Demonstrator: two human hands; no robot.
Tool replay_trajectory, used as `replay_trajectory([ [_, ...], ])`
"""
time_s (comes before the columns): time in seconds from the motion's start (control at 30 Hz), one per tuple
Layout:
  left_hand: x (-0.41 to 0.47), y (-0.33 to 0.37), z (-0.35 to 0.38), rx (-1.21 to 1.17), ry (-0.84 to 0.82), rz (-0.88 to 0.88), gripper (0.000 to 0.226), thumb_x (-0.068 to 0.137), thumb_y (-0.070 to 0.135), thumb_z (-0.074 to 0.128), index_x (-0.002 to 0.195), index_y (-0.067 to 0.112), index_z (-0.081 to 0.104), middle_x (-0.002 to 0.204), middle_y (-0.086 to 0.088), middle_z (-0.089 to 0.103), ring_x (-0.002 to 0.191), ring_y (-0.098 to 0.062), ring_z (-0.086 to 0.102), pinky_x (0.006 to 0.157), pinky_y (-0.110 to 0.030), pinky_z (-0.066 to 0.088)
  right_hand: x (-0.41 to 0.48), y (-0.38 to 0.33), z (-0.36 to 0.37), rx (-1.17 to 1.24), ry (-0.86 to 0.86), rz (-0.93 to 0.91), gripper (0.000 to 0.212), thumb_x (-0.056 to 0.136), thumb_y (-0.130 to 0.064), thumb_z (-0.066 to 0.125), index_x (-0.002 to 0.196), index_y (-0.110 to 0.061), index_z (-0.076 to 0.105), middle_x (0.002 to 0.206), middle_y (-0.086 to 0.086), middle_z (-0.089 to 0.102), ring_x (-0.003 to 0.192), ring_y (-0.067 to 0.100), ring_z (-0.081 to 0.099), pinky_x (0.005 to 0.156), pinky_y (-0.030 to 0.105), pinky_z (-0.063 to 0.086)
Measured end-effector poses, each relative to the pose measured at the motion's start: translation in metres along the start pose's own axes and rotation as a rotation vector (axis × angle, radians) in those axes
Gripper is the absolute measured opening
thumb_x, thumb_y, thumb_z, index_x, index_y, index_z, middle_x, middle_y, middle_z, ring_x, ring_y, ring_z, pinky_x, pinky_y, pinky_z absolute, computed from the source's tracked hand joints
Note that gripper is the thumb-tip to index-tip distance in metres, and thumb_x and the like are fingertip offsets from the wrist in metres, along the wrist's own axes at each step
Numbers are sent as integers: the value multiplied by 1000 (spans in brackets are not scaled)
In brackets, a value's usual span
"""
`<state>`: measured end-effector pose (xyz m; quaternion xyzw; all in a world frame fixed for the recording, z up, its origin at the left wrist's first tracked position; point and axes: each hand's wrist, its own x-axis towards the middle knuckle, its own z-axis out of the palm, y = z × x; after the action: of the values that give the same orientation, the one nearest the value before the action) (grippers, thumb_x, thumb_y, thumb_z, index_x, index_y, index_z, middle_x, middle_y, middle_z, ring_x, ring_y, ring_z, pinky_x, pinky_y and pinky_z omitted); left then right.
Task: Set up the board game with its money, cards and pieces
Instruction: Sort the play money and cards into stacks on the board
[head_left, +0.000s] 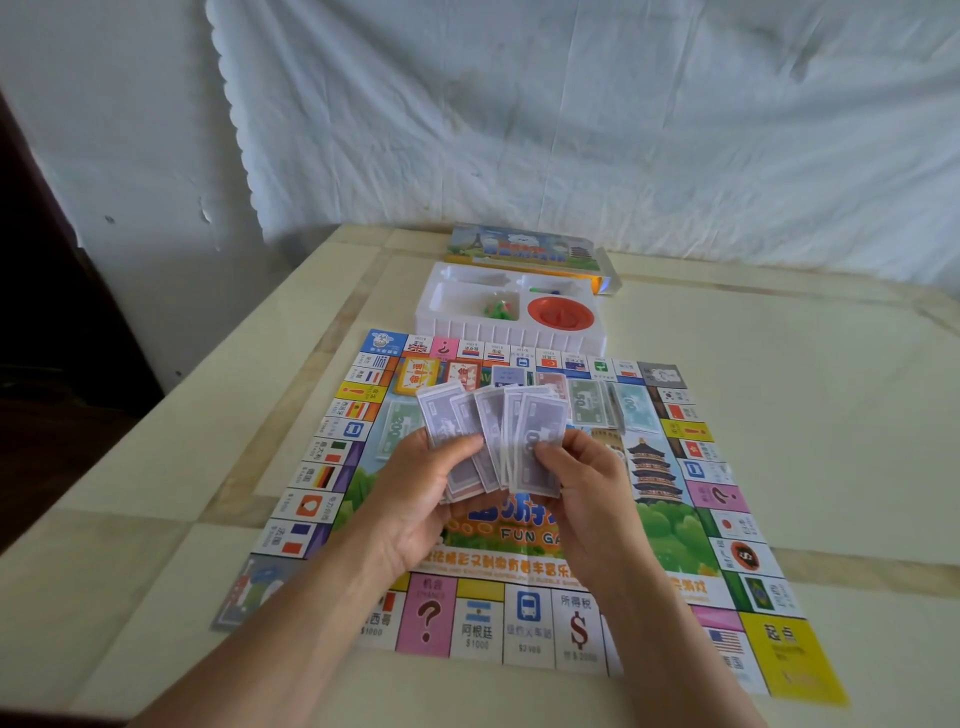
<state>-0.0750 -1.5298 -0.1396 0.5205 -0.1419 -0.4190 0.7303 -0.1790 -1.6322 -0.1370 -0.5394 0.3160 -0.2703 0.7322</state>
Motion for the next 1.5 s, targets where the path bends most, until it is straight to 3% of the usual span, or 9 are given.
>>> replay_trajectory([
  [0.17,-1,-2,2,43,56,68,18,84,5,64,102,4,65,83,-14,72,71,-25,70,57,-32,55,-1,1,1,5,13,-4,11,91,-2,53,97,5,60,94,25,63,82,29,60,80,45,52],
  [0.3,0,-3,-1,55,125,95,20,81,4,67,101,7,64,85,-12,74,71,-25,70,55,-32,55,0,-6,-9,156,77,-13,11,90,0,52,86,-5,60,90,10,63,78,20,56,64,29,45],
  [0.43,1,-2,0,89,123,88,23,81,5,68,104,9,64,86,-11,74,71,-23,71,55,-31,55,2,-9,-14,293,99,17,13,90,-1,51,81,-8,57,84,8,62,70,17,54,56,26,43],
  [0.63,2,-5,0,199,126,104,29,75,11,75,102,9,66,90,-12,74,86,-32,71,80,-44,55,-1,-3,-2,21,-71,-45,10,92,-3,52,90,-3,61,80,6,65,71,17,58,63,28,48],
  [0.8,-4,2,4,26,-39,1,22,88,9,58,109,6,65,94,-17,72,80,-27,70,61,-34,58,0,2,0,2,-41,-13,9,92,-3,52,92,4,58,80,12,60,67,21,54,61,31,44],
  [0.93,-3,3,3,46,12,-31,17,91,9,57,105,0,57,85,-17,69,70,-25,68,57,-33,56,2,2,-1,83,-57,16,10,92,-1,50,85,-4,56,81,14,59,69,21,54,65,33,45],
  [1.23,0,1,-2,80,-36,8,8,85,9,62,92,6,66,79,-13,71,72,-26,68,62,-33,56,3,3,-3,125,-44,12,15,93,-3,50,79,-8,53,77,10,58,62,16,52,58,28,41],
  [1.4,0,-4,0,171,60,72,35,77,14,73,109,2,65,92,-17,73,83,-32,71,68,-35,54,-1,4,2,99,-138,-4,10,94,-3,49,91,1,58,84,15,58,72,21,54,67,32,46],
  [1.5,-2,1,1,107,-3,31,27,84,11,64,110,2,65,95,-18,72,83,-31,69,66,-36,56,1,4,2,108,-115,18,8,94,-3,49,88,-1,55,85,17,56,71,22,53,65,32,45],
])
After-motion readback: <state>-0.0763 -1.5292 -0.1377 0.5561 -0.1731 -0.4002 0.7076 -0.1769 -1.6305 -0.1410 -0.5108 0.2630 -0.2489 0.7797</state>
